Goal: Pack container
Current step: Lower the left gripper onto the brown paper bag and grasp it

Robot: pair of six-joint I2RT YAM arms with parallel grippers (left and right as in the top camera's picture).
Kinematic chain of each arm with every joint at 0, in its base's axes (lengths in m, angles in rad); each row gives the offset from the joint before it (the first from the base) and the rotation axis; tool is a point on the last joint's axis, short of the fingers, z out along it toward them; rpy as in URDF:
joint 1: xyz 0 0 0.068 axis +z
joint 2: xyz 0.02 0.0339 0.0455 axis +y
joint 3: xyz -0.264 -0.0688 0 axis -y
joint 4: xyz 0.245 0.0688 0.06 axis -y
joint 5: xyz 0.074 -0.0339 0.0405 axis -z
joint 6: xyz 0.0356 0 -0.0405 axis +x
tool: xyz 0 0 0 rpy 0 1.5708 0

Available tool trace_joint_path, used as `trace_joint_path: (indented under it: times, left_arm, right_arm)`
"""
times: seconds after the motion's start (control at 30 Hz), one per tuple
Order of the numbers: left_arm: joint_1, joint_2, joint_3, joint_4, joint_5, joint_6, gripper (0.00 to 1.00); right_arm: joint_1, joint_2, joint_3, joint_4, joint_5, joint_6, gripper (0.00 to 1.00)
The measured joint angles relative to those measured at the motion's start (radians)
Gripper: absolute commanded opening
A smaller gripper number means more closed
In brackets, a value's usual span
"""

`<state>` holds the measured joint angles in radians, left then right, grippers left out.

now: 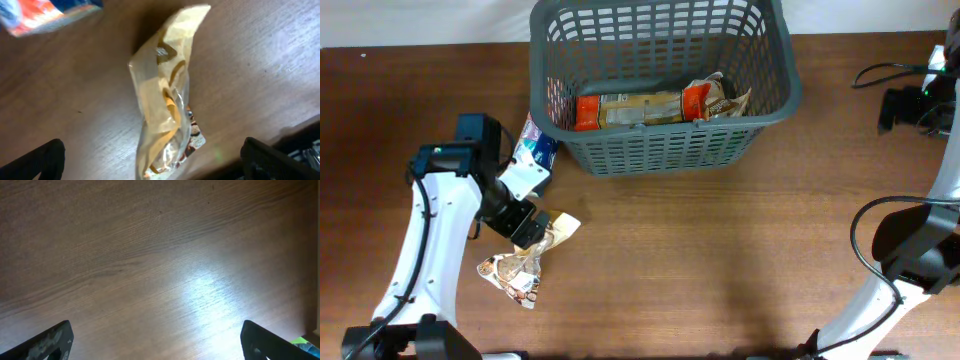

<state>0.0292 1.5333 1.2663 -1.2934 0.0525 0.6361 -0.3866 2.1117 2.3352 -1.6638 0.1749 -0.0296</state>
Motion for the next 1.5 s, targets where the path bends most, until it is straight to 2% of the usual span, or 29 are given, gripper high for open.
trace_joint_path:
  times: [0.17,0.33,0.47,0.77,0.9,1.2,1.5]
  left_arm:
    - [-0.001,0.0,-0.076,0.035,-0.044,-0.015,0.99]
    - [-0.001,0.0,-0.105,0.108,-0.179,-0.114,0.99]
    - [-0.001,0.0,-0.107,0.145,-0.223,-0.214,0.99]
    - [-0.001,0.0,-0.18,0.151,-0.058,-0.313,0.99]
    - [-0.002,0.0,-0.234,0.176,-0.033,-0.349,0.99]
    - [-0.004,0.0,-0.25,0.301,-0.076,-0.369,0.99]
    - [-0.004,0.0,-0.286,0.362,-0.07,-0.372,0.99]
  right_arm:
    - [0.0,0.0,0.0,0.0,0.0,0.0,0.99]
    - [0.0,0.0,0.0,0.0,0.0,0.0,0.99]
    - [0.0,0.0,0.0,0.0,0.0,0.0,0.99]
    - [0.0,0.0,0.0,0.0,0.0,0.0,0.99]
    - [0.0,0.0,0.0,0.0,0.0,0.0,0.99]
    - [0.0,0.0,0.0,0.0,0.0,0.0,0.99]
    - [0.0,0.0,0.0,0.0,0.0,0.0,0.99]
